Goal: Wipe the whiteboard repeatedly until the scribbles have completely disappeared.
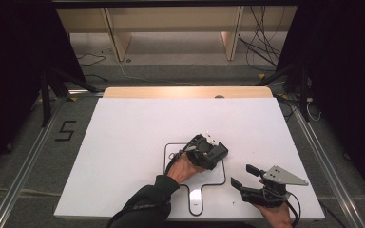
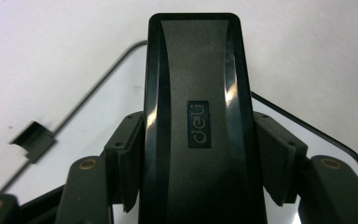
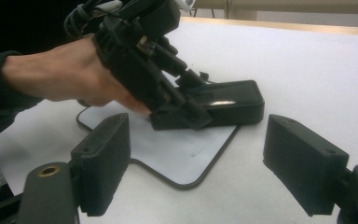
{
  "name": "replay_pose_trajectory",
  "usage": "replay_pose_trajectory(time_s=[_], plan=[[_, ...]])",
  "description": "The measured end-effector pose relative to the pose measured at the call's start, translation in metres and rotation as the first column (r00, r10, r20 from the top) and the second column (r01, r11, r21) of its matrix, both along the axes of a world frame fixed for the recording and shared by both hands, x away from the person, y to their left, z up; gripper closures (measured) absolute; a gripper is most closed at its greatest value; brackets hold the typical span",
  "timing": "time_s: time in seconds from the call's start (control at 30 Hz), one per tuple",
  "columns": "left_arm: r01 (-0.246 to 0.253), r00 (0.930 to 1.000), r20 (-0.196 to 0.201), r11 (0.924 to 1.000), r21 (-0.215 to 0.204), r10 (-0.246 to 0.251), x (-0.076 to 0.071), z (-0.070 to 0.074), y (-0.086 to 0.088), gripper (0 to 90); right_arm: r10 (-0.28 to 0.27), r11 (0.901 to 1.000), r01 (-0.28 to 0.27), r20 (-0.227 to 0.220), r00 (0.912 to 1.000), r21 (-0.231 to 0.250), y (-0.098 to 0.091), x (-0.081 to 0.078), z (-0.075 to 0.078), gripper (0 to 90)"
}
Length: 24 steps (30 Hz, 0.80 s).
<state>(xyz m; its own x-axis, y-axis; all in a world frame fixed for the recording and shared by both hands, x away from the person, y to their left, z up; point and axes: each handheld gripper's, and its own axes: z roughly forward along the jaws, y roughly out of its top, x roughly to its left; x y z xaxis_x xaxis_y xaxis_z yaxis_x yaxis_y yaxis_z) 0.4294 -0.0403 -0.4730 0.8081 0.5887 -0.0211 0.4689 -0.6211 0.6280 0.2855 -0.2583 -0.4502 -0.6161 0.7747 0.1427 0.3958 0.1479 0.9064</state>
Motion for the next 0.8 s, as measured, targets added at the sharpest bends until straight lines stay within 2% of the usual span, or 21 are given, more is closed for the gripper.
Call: replay_pose_trajectory(time_s=[0.2,0.23,0.3,0.33,0.43,0.57,0.7,0.8], plan=[[0.022,0.9997,0.013,0.9998,-0.004,-0.022,-0.011,-0.001,0.004,40.3,-0.002,1.0000,0.002,0.001,1.0000,0.004,-0.001,0.000,0.000,23.9],[0.014,0.9997,0.019,0.9999,-0.006,-0.013,-0.011,-0.001,0.005,40.3,-0.003,1.0000,0.003,0.002,1.0000,0.002,-0.001,0.000,0.000,23.9],[-0.013,0.9990,0.042,0.9998,0.013,0.012,-0.007,-0.001,0.008,40.3,-0.003,1.0000,0.003,0.000,1.0000,0.001,0.000,0.000,0.000,23.9],[-0.029,0.9993,0.024,0.9995,0.010,0.028,-0.001,-0.001,0.011,40.3,-0.001,1.0000,0.001,-0.001,1.0000,0.000,0.000,0.000,0.000,23.9],[-0.061,0.9980,0.017,0.9978,0.024,0.061,0.008,0.001,0.017,40.3,0.000,1.0000,0.000,0.001,1.0000,-0.001,0.001,-0.001,0.000,23.9],[-0.078,0.9970,0.005,0.9968,0.016,0.078,0.010,0.000,0.027,40.3,-0.004,1.0000,0.004,-0.002,1.0000,0.004,-0.001,0.000,0.000,23.9],[-0.037,0.9992,-0.011,0.9981,0.049,0.038,0.005,0.003,0.026,40.3,-0.003,1.0000,0.003,0.001,1.0000,0.002,-0.001,0.000,0.000,23.9],[-0.011,0.9997,-0.023,0.9987,0.050,0.012,0.002,0.004,0.020,40.3,0.000,1.0000,0.000,-0.002,1.0000,-0.001,0.000,0.000,0.000,23.9]])
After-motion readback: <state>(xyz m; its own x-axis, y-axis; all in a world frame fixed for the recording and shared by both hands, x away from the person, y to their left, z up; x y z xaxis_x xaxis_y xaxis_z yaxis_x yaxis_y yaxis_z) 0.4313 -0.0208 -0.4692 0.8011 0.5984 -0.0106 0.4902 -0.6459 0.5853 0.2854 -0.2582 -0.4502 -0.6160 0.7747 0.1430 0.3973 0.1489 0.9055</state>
